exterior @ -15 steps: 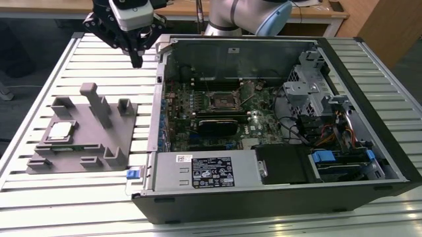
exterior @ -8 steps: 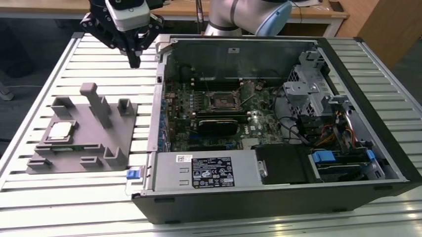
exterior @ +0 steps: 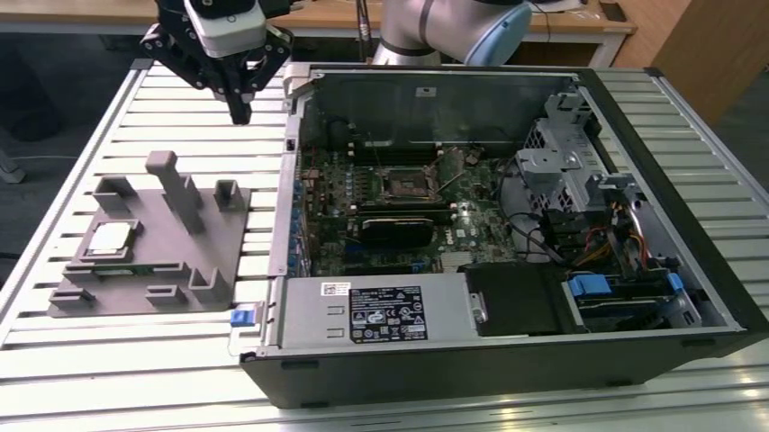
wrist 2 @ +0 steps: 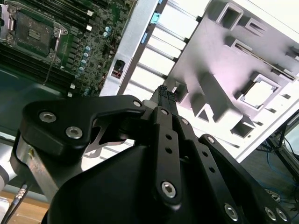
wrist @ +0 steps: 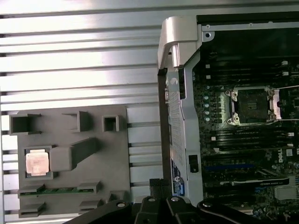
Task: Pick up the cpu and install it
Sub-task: 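Reach for the cpu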
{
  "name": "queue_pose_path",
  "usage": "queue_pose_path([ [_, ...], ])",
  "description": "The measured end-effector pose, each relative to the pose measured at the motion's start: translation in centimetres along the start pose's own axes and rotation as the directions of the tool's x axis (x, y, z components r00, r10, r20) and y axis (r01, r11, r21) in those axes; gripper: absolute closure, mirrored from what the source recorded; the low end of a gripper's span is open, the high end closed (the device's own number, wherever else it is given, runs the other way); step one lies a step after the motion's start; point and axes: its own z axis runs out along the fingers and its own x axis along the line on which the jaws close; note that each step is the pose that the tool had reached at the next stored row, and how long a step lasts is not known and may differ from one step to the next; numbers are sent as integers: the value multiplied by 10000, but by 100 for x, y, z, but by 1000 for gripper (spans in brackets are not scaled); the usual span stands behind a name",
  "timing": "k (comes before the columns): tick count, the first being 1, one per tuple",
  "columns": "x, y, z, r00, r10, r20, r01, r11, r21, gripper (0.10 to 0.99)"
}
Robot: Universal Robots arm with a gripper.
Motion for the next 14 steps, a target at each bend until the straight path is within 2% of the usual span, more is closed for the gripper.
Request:
queue_pose_path([
  [14,86,-7,7,10000,0,-9,0,10000,1,965],
])
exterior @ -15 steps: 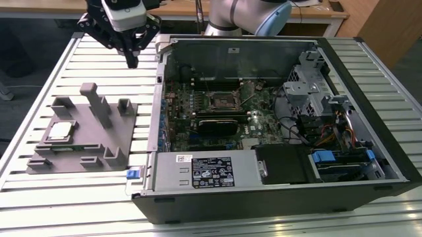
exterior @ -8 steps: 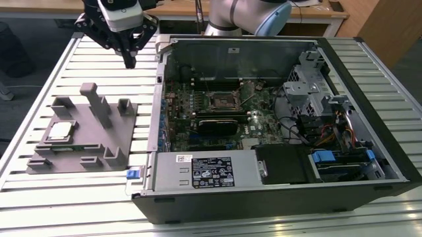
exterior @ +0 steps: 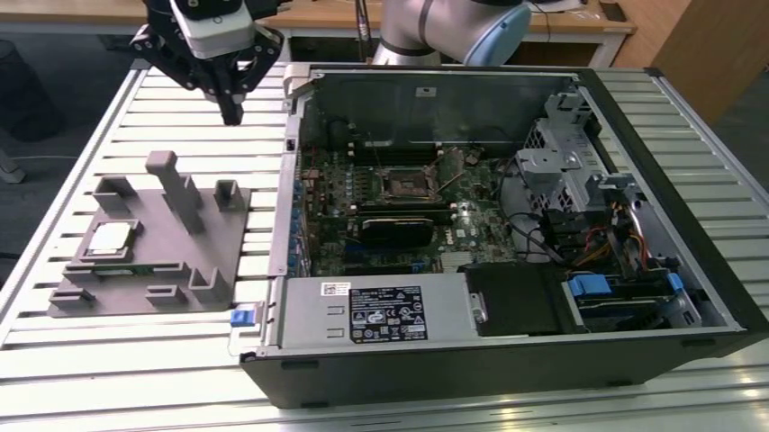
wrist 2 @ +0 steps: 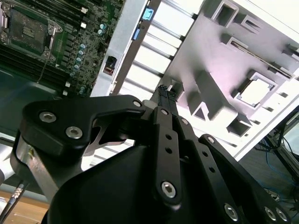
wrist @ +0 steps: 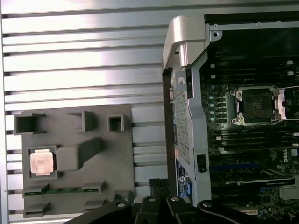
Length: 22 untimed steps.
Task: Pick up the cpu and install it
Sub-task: 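Reach for the cpu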
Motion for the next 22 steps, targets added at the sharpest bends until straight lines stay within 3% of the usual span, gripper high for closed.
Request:
queue_pose_path([
  [22,151,-12,11,10000,0,-12,0,10000,1,965],
])
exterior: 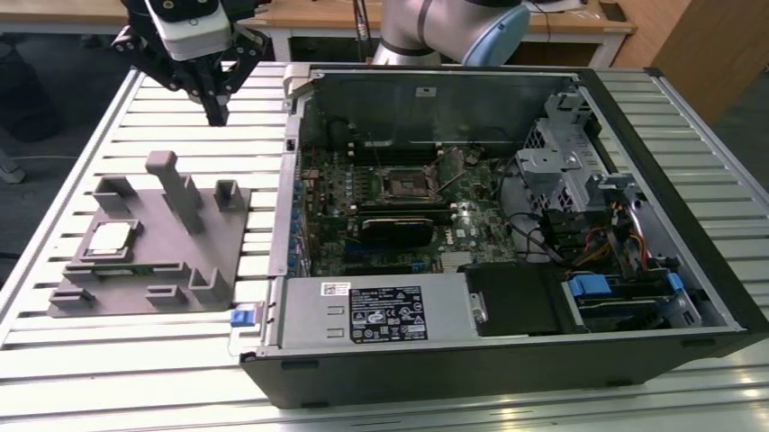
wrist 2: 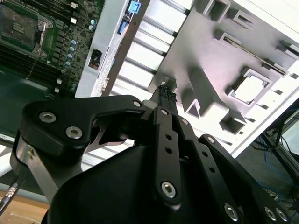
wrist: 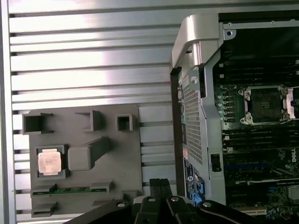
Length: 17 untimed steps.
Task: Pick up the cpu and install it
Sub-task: 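Reach for the cpu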
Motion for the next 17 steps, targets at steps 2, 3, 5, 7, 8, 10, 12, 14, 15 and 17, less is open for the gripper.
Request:
queue_pose_path([
  [2,13,-1,1,10000,0,-1,0,10000,0,965],
  [3,19,-2,2,10000,0,-1,0,10000,0,965],
  [5,32,-2,3,10000,1,-2,-1,10000,0,965],
  [7,46,-4,4,10000,1,-4,-1,10000,0,965],
  [8,52,-4,4,10000,1,-4,-1,10000,0,965],
  [10,65,-5,5,10000,1,-6,-1,10000,1,965],
  [12,76,-6,6,10000,1,-6,-1,10000,0,965],
  [14,87,-7,7,10000,1,-8,-1,10000,0,965],
  [15,93,-7,8,10000,1,-9,-1,10000,1,965],
  [17,111,-9,9,10000,1,-11,-1,10000,1,965],
])
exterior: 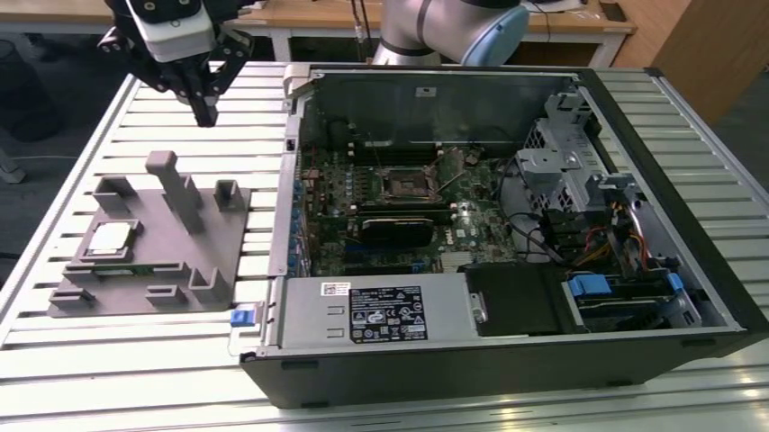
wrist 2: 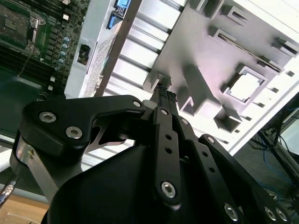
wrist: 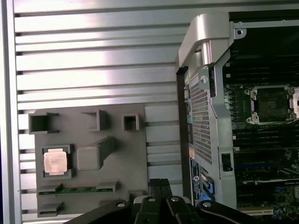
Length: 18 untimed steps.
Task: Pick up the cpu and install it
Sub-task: 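Reach for the cpu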
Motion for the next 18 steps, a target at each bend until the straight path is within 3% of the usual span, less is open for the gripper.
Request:
queue_pose_path([
  [18,116,-9,9,10000,0,-12,0,10000,1,965],
])
